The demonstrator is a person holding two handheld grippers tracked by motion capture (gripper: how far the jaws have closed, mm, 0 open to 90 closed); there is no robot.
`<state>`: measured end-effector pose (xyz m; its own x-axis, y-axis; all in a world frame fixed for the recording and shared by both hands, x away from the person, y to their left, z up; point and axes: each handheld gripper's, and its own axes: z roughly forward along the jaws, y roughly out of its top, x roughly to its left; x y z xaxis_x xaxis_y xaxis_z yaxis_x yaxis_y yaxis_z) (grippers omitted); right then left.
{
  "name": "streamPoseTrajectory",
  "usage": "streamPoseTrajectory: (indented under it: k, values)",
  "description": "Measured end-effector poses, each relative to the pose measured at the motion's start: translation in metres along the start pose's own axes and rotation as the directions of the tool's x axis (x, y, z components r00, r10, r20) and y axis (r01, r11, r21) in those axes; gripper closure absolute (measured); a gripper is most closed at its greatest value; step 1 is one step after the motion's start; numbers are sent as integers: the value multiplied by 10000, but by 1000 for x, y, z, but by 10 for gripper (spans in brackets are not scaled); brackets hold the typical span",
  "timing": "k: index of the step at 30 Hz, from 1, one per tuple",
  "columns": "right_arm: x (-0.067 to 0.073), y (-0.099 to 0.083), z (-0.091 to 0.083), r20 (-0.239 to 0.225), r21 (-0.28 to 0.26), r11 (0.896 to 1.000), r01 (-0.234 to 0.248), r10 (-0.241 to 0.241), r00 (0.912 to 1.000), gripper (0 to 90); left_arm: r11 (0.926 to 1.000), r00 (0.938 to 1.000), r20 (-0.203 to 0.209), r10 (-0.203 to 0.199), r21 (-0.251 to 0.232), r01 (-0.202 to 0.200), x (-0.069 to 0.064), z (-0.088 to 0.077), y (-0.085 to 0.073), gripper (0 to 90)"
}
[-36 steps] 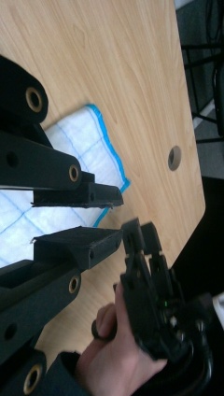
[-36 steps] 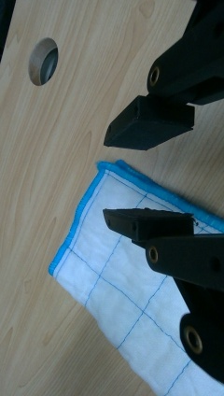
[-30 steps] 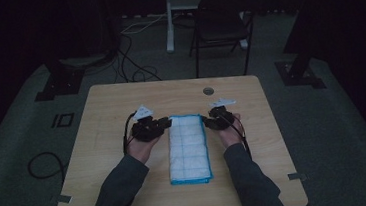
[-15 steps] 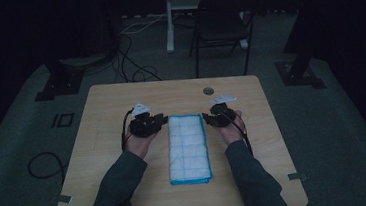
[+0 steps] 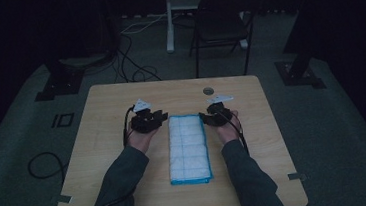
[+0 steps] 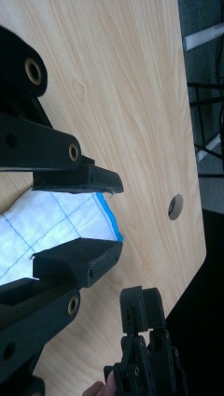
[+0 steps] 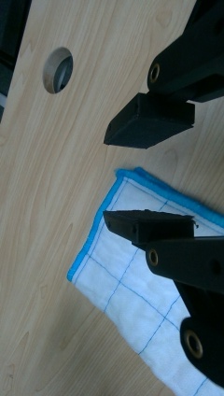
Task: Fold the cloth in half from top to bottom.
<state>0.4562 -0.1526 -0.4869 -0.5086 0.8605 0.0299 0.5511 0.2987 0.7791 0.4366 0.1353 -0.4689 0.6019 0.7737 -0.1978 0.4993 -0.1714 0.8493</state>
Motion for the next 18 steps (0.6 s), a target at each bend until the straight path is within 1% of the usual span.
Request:
streamPoseTrajectory:
  k: [4, 8, 13, 15, 18]
  values:
    - [3, 0, 6, -19, 103, 9999, -24, 25, 10000, 571, 10000, 10000, -69, -38, 53, 39, 2, 6, -2, 660]
    - [4, 0, 11, -50, 151, 9998, -144, 145, 9999, 571, 9999, 9997, -247, 12, 172, -7, 4, 14, -3, 651]
    - [3, 0, 18, -45, 255, 9993, -281, 283, 9996, 569, 9997, 9995, -299, -49, 244, 56, 6, 21, -7, 647]
    - [2, -1, 22, 53, 336, 9991, -260, 258, 9997, 563, 9995, 9994, -351, -25, 323, 37, 8, 25, -9, 647]
    - [0, -2, 27, 139, 482, 9981, -372, 366, 9992, 561, 9991, 9991, -429, -33, 419, 51, 10, 30, -12, 647]
